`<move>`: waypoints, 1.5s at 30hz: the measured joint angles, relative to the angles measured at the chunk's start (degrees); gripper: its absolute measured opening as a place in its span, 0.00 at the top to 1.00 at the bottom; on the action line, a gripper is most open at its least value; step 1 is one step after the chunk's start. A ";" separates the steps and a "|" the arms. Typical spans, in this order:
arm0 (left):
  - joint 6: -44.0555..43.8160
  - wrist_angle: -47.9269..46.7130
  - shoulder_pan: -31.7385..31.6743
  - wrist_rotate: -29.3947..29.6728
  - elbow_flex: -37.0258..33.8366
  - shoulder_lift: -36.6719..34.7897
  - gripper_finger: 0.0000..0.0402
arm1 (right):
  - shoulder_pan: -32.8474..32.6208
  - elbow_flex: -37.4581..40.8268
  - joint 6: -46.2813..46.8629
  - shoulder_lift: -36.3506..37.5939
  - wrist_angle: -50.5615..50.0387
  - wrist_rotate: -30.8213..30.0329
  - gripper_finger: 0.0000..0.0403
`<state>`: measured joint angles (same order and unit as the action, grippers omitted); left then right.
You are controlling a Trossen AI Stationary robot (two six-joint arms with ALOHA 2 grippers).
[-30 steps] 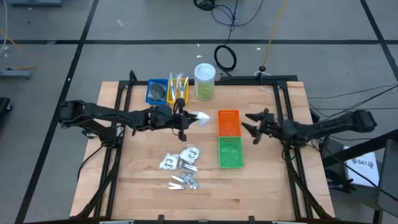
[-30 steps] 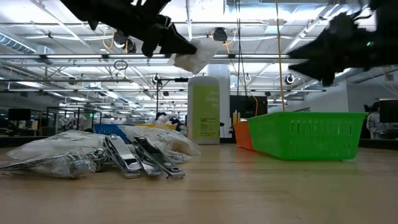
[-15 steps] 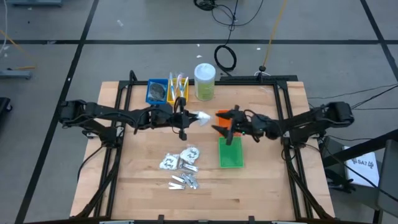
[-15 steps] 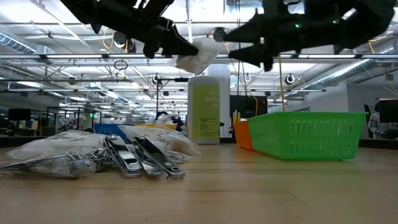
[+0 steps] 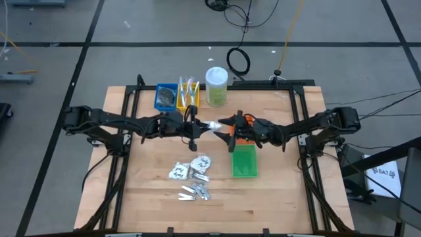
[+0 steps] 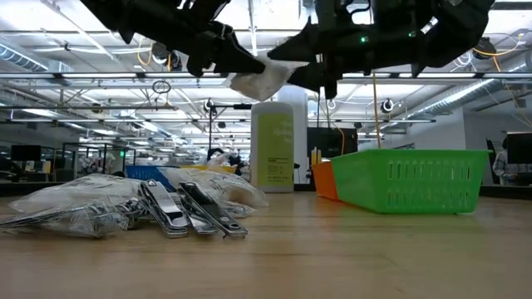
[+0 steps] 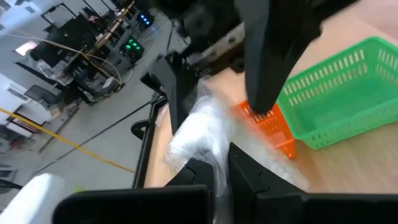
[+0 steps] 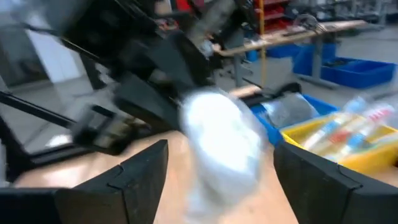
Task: Pick & Place Travel size toiletries
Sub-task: Put the cotton pack into the orange bin
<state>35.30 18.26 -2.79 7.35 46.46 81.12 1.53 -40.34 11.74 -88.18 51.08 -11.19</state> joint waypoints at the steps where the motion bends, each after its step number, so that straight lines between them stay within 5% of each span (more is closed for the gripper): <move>1: 0.22 0.15 0.50 1.02 0.00 0.00 0.96 | 0.01 0.02 -0.03 0.23 -0.86 -0.87 0.32; 13: 1.85 0.22 4.48 3.18 0.00 -0.50 0.97 | 0.01 0.39 -0.33 3.82 -6.31 1.84 0.36; 18: 0.00 0.37 4.48 3.08 0.00 -0.50 0.98 | 0.01 0.39 1.05 3.82 -6.00 3.89 0.53; 26: -1.52 2.08 4.85 1.49 0.00 -0.50 0.92 | -0.10 0.41 0.23 3.85 -4.22 11.85 0.94; 31: -10.02 3.64 5.55 1.88 0.00 -0.50 0.92 | -0.55 0.42 -1.60 3.89 -4.16 12.73 0.96; 36: -18.24 5.38 8.08 10.76 0.19 -1.32 0.88 | -0.80 0.30 -3.63 4.56 -5.27 12.34 0.98; 41: -19.59 4.38 13.49 15.78 2.53 -3.41 0.69 | -1.53 0.11 -3.58 9.61 -18.99 6.83 0.99; 45: -18.59 3.36 18.94 23.50 3.13 -6.49 0.51 | -4.62 0.57 -3.31 15.46 -34.52 -6.42 0.99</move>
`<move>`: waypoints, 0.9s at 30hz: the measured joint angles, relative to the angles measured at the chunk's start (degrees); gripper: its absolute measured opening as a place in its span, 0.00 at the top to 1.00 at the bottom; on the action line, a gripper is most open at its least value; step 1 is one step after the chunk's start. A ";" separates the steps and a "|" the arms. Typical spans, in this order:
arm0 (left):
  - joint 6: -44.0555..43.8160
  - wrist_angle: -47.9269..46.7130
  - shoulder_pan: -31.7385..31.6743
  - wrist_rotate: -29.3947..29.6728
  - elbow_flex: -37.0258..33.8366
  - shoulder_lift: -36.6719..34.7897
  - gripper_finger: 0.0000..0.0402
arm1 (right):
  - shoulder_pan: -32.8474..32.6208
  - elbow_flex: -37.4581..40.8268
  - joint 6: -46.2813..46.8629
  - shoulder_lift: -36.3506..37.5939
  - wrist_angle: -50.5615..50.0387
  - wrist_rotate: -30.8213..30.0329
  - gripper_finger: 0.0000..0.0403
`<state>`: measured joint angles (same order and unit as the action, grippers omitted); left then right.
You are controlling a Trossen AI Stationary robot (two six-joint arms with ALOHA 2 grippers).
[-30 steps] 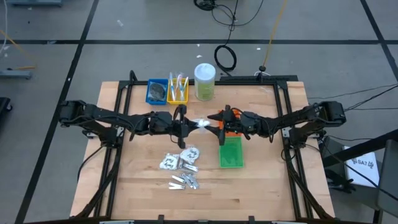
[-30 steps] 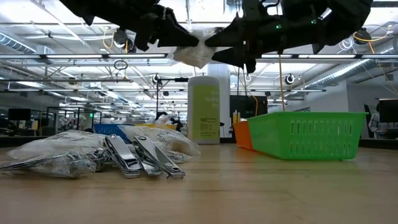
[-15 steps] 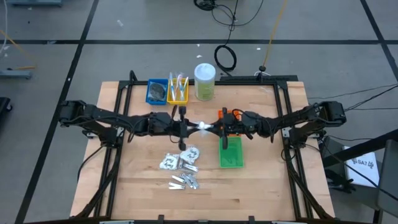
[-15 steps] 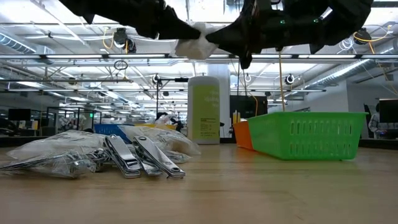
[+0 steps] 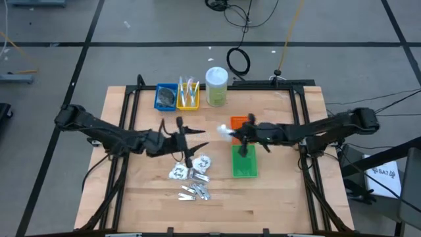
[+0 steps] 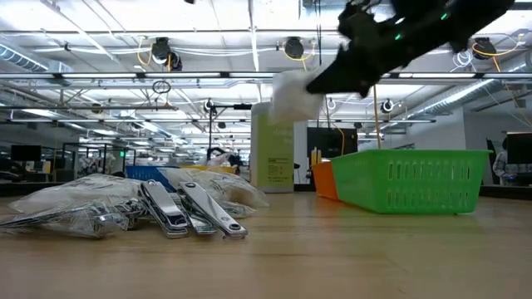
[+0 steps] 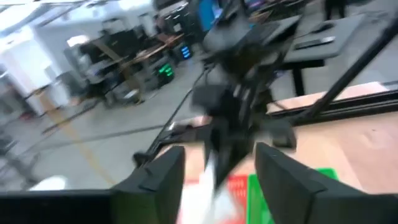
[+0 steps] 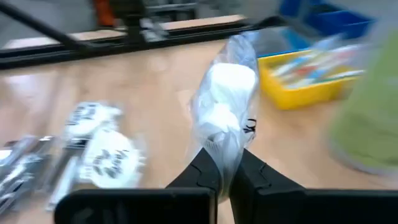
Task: Pick & Place Travel size toiletries
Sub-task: Put the cotton pack into the orange bin
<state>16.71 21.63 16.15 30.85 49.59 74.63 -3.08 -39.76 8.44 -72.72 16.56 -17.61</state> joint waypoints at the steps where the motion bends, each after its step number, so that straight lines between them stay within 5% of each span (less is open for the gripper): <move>1: -0.84 -1.08 1.49 2.72 -0.08 -0.92 0.48 | -1.05 -0.15 0.88 2.16 -3.69 -4.10 0.99; 7: -3.36 -8.66 9.14 16.59 -0.16 -6.49 0.39 | -4.63 0.00 13.25 8.68 -25.94 -22.55 0.99; 13: -12.09 -18.52 12.01 22.73 -0.20 -8.00 0.40 | -4.07 0.84 22.63 7.98 -33.89 -22.91 0.99; 21: -16.75 -19.98 13.65 23.15 -0.20 -8.00 0.41 | -2.51 4.42 24.54 5.32 -28.70 -22.33 0.91; 27: -23.65 -20.31 13.01 23.02 -0.22 -7.08 0.41 | -1.16 6.89 24.78 5.06 -22.23 -15.21 0.82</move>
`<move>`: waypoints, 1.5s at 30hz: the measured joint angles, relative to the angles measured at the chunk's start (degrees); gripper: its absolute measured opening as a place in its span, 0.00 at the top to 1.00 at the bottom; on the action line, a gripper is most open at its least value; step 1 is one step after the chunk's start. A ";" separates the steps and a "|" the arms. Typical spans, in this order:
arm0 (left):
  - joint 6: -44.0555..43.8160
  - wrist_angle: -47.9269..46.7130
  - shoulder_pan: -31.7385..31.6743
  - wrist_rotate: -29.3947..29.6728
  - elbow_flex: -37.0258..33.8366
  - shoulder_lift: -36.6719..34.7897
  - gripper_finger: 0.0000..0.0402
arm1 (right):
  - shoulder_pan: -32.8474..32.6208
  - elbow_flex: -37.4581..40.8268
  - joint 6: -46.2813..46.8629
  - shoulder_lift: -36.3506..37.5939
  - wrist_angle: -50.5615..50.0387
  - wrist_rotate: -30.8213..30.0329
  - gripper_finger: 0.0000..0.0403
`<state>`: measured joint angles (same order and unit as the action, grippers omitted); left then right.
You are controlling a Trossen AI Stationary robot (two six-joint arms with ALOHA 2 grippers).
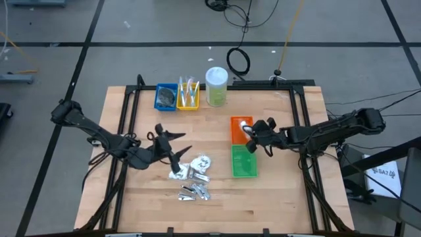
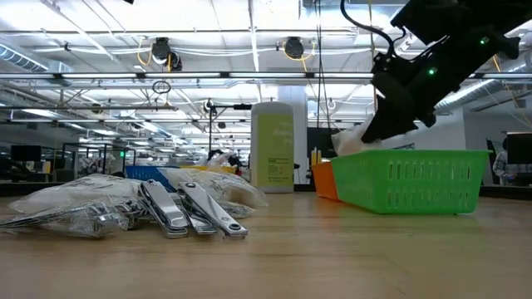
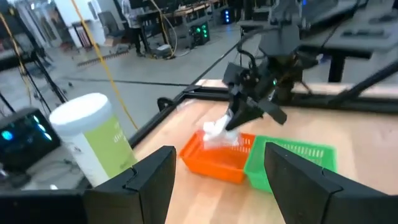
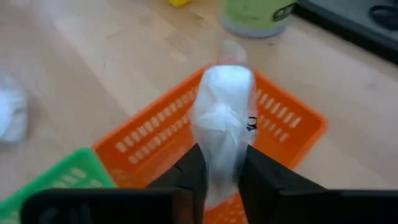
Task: Pick & Place Travel size toiletries
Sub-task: Put the cotton pack into the orange bin
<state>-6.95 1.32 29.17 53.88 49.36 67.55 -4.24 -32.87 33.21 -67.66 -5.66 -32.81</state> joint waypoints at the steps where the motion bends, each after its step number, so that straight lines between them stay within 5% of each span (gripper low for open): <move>1: -1.40 0.10 0.00 -0.24 0.00 -0.10 0.41 | 0.09 0.12 -0.16 0.00 0.00 0.45 0.79; 8: -7.09 -0.29 0.00 -8.64 0.00 -0.07 0.40 | 0.77 0.17 -1.71 0.00 -0.11 1.31 0.53; 17: -11.40 -5.41 -0.55 -10.04 0.00 0.64 0.40 | 3.36 0.19 -6.97 0.02 4.79 1.39 0.29; 22: -20.00 -9.42 -0.94 -15.72 0.00 5.25 0.40 | 3.42 0.19 -10.39 0.16 17.65 8.25 0.26; 27: -20.71 -6.50 -3.20 -24.72 -0.02 13.53 0.40 | 3.23 0.19 -15.00 0.28 29.01 20.96 0.28; 31: -21.63 -4.33 -5.55 -26.16 -0.02 20.80 0.40 | 2.11 0.17 -17.61 0.28 34.01 26.60 0.29; 45: -35.81 -3.54 -17.79 -40.17 0.13 36.54 0.41 | -0.05 0.17 -20.66 0.26 34.99 26.94 0.30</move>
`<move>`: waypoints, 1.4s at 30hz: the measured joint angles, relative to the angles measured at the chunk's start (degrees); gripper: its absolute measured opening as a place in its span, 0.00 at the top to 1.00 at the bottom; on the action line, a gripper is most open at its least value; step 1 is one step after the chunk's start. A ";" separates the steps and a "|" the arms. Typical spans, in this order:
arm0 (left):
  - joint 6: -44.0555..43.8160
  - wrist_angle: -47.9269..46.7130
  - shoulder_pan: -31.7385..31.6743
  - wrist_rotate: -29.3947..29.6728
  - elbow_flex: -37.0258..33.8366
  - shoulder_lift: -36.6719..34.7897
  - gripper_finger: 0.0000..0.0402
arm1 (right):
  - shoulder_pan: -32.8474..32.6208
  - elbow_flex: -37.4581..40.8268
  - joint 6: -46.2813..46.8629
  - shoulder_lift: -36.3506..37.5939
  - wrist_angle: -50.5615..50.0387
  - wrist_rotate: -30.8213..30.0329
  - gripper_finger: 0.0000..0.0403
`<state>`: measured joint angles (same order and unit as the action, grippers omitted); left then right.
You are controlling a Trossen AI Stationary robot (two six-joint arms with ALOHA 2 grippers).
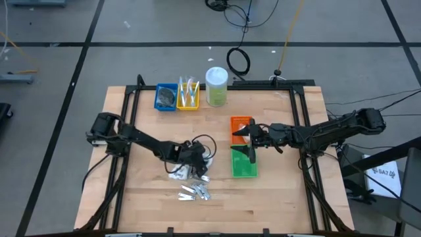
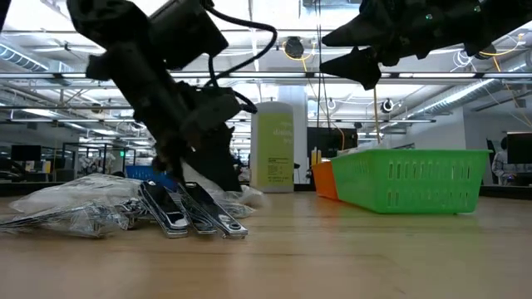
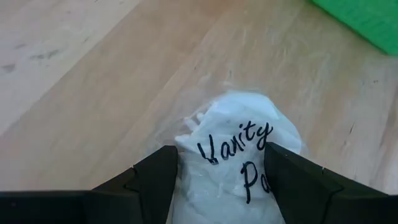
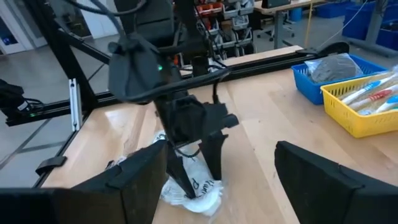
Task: Pick & Place Travel size toiletries
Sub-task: Put the cotton pack into the orange bin
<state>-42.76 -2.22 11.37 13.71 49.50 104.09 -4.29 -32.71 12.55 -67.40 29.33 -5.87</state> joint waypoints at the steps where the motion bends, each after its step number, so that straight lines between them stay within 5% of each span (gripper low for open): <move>1: 0.34 0.12 -0.42 -1.02 0.02 0.11 0.41 | 0.00 0.00 -0.02 0.01 -0.14 0.00 0.30; 5: 3.11 -0.19 -1.17 -2.83 -0.04 -0.96 0.49 | 0.00 0.00 0.14 0.01 -0.55 0.00 0.30; 14: 10.62 -1.06 -1.24 -3.17 -0.22 -6.67 0.96 | 0.04 0.00 0.20 0.00 -0.96 -0.02 0.30; 22: 16.31 -3.81 0.15 1.18 -0.22 -12.31 0.98 | 0.04 0.00 0.53 0.00 -1.38 -0.02 0.30; 30: 39.82 3.31 6.19 18.13 -0.15 -17.71 0.99 | -0.67 0.00 1.73 -1.26 -1.30 -0.07 0.30; 36: 51.08 15.23 6.18 18.61 -0.15 -17.92 0.98 | -1.85 0.00 1.00 -6.30 4.44 0.00 0.30; 42: 51.96 19.46 4.11 16.69 -0.15 -17.92 0.98 | -2.60 -0.02 0.68 -10.69 11.93 0.17 0.30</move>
<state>9.20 17.24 15.49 30.40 49.34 86.17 -6.89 -32.73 13.23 -78.09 41.26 -5.70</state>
